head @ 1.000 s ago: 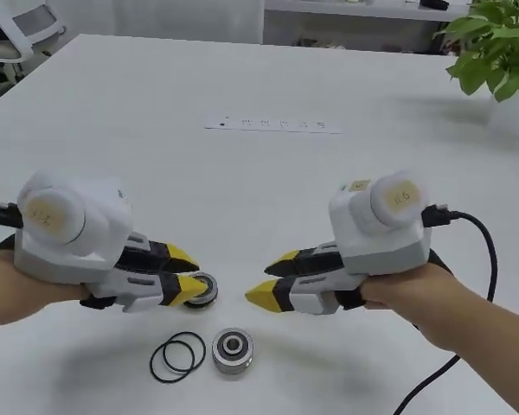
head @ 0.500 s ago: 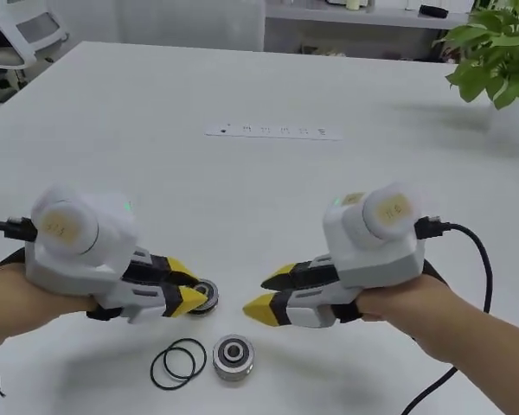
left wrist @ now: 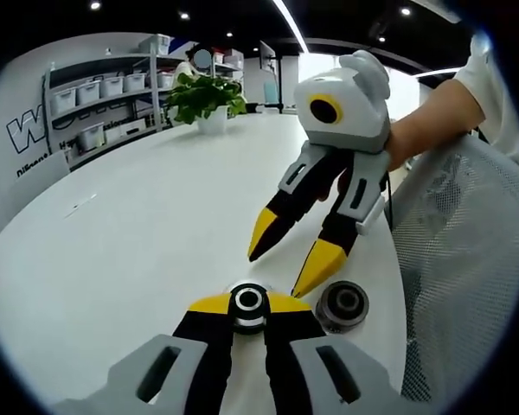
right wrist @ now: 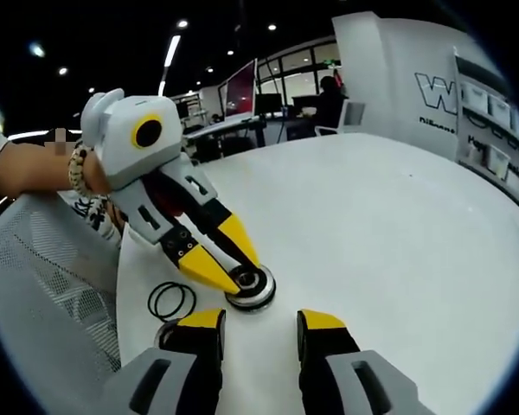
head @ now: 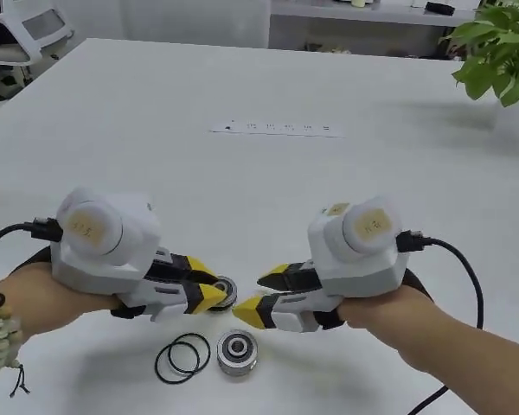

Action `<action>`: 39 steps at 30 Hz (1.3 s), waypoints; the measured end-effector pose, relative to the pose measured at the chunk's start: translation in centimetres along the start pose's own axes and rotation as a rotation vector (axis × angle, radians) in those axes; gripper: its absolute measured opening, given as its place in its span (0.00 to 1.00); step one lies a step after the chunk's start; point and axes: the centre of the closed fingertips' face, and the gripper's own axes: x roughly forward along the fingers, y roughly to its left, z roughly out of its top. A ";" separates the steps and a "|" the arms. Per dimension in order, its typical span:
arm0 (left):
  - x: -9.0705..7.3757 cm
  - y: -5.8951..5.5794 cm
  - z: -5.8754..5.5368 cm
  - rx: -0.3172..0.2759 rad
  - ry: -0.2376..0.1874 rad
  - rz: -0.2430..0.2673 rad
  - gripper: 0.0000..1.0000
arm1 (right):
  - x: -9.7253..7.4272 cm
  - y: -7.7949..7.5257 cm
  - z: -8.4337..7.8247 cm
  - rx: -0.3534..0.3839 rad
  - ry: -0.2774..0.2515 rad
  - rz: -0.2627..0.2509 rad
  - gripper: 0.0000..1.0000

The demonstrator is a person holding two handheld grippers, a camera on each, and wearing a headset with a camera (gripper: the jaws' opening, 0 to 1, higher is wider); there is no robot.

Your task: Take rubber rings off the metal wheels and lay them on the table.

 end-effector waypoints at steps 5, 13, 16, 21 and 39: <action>0.5 -0.3 0.3 -0.001 -0.019 -0.004 0.07 | 0.4 0.3 -0.1 -0.042 0.003 -0.008 0.32; 0.7 -0.6 0.4 0.009 -0.028 -0.017 0.07 | 0.8 0.6 0.1 -0.070 0.000 -0.007 0.28; 0.7 -0.6 0.3 0.009 -0.030 -0.018 0.07 | 0.6 0.5 0.1 -0.101 0.003 -0.014 0.22; 0.8 -0.6 0.3 0.011 -0.033 -0.018 0.07 | 0.5 0.5 0.0 -0.115 0.013 -0.007 0.21; 0.8 -0.6 0.3 -0.010 -0.045 -0.014 0.07 | -0.1 0.4 -0.6 -0.131 0.041 0.025 0.13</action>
